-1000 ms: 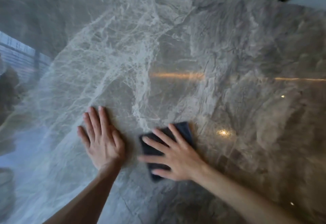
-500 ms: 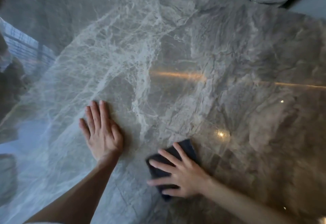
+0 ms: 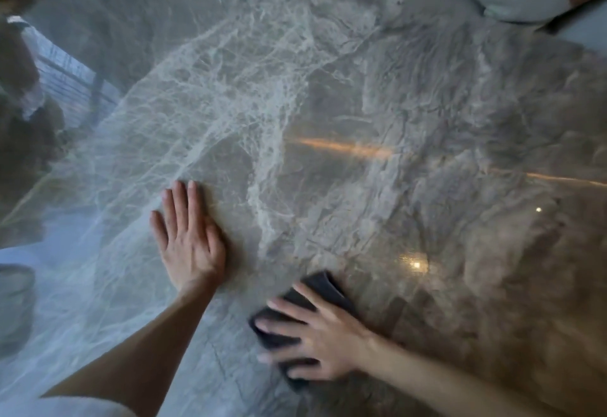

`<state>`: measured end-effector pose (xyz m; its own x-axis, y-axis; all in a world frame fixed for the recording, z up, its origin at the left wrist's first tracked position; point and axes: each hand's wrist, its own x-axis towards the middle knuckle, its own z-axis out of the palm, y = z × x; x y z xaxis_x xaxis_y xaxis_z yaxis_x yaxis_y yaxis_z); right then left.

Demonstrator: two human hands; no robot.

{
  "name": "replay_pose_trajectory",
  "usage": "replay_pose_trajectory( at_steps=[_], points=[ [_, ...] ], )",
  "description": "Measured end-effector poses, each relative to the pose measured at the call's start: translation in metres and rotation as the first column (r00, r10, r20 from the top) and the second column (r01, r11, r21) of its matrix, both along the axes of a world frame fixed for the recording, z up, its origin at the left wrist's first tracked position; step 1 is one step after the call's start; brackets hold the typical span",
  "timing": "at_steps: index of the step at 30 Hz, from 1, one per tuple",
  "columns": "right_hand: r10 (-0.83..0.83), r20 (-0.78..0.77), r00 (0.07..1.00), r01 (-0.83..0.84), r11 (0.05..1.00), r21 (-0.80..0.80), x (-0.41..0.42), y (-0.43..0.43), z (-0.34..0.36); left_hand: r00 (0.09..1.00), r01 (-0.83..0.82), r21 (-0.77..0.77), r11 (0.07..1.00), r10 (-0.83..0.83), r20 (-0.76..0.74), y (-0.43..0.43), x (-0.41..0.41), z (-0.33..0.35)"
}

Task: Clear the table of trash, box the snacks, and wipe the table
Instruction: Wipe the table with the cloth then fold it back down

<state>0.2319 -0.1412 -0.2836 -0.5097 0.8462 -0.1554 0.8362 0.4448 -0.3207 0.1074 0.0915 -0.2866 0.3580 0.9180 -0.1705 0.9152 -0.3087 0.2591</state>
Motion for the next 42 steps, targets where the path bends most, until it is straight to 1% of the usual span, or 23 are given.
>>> replay_pose_trajectory(
  at_steps=[2,4,5,7,8,9,10,11,13,14,17,19,20,21,23,24,25,26,29,32,34,37,42],
  points=[
    [0.105,-0.011,0.994,-0.105,0.994,0.034,0.073,-0.001,-0.003,1.000,-0.004,0.010,1.000,0.004,-0.004,-0.001,0.001,0.000],
    [-0.153,0.147,0.977,0.128,0.977,0.170,0.163,0.048,-0.011,1.000,-0.014,0.011,1.000,0.014,0.002,0.002,0.000,-0.002],
    [-0.430,0.186,0.884,0.382,0.892,0.243,0.204,0.086,-0.013,1.000,-0.016,0.014,1.000,0.016,0.006,0.002,-0.001,-0.004],
    [-0.886,0.102,0.452,0.847,0.462,0.262,0.242,0.164,-0.007,1.000,-0.004,0.027,1.000,0.004,0.005,0.001,-0.002,-0.006],
    [-0.959,0.088,0.268,0.932,0.281,0.226,0.231,0.190,-0.004,1.000,0.001,0.031,1.000,-0.001,0.007,0.000,-0.002,-0.007],
    [-0.970,0.079,0.230,0.944,0.242,0.224,0.205,0.202,-0.005,1.000,0.002,0.036,0.999,-0.002,0.006,0.001,-0.002,-0.008],
    [-0.945,0.067,0.320,0.911,0.326,0.251,0.170,0.199,-0.007,1.000,0.005,0.037,0.999,-0.005,0.003,0.002,-0.002,-0.008],
    [-0.860,0.078,0.504,0.827,0.507,0.244,0.128,0.183,-0.009,1.000,0.009,0.033,0.999,-0.009,-0.001,0.002,-0.002,-0.007],
    [-0.547,0.044,0.836,0.536,0.830,0.153,0.043,0.114,-0.010,1.000,0.011,0.016,1.000,-0.011,0.000,0.001,-0.002,-0.004],
    [-0.393,0.045,0.918,0.388,0.916,0.101,0.018,0.077,-0.007,1.000,0.008,0.007,1.000,-0.008,0.001,0.001,-0.001,-0.003],
    [-0.134,0.066,0.989,0.131,0.990,0.045,0.036,0.009,-0.001,1.000,0.008,-0.010,1.000,-0.008,0.006,0.000,0.001,0.002],
    [-0.204,0.140,0.969,0.196,0.978,0.070,0.094,0.002,0.000,1.000,0.002,-0.018,1.000,-0.001,0.014,0.002,0.001,0.002],
    [-0.361,0.201,0.911,0.349,0.933,0.092,0.128,0.008,-0.001,1.000,0.005,-0.016,1.000,-0.005,0.020,0.001,0.001,0.002],
    [-0.583,0.247,0.774,0.571,0.811,0.124,0.162,0.023,-0.002,1.000,0.006,-0.006,1.000,-0.006,0.027,0.001,0.000,0.001],
    [-0.930,0.212,0.300,0.927,0.337,0.167,0.210,0.074,0.000,0.999,0.001,0.020,1.000,-0.001,0.041,0.000,-0.001,-0.003],
    [-0.977,0.176,0.117,0.980,0.142,0.138,0.218,0.106,0.005,0.999,-0.002,0.028,1.000,0.001,0.047,0.000,-0.002,-0.004],
    [-0.984,0.168,0.065,0.990,0.084,0.111,0.213,0.133,0.007,0.999,-0.003,0.032,0.999,0.002,0.054,0.000,-0.002,-0.005],
    [-0.973,0.182,0.141,0.982,0.160,0.096,0.194,0.153,0.006,0.998,-0.007,0.028,1.000,0.005,0.065,0.000,-0.002,-0.005],
    [-0.782,0.207,0.588,0.793,0.608,0.044,0.088,0.158,0.003,0.973,-0.046,-0.071,0.996,0.061,0.223,0.002,-0.002,0.001],
    [-0.463,0.185,0.867,0.473,0.881,-0.014,-0.019,0.097,0.005,0.818,-0.103,-0.240,0.965,0.219,0.532,0.000,-0.017,0.017],
    [-0.272,0.212,0.939,0.292,0.954,-0.067,-0.052,0.058,0.009,0.753,-0.125,-0.222,0.967,0.238,0.614,-0.012,-0.037,0.035],
    [-0.070,0.227,0.971,0.113,0.976,-0.184,-0.067,0.023,0.024,0.676,-0.138,-0.249,0.959,0.275,0.684,-0.043,-0.072,0.065],
    [0.002,0.214,0.977,0.051,0.969,-0.241,-0.074,-0.002,0.042,0.683,-0.168,-0.306,0.937,0.335,0.649,-0.097,-0.106,0.091]
  ],
)
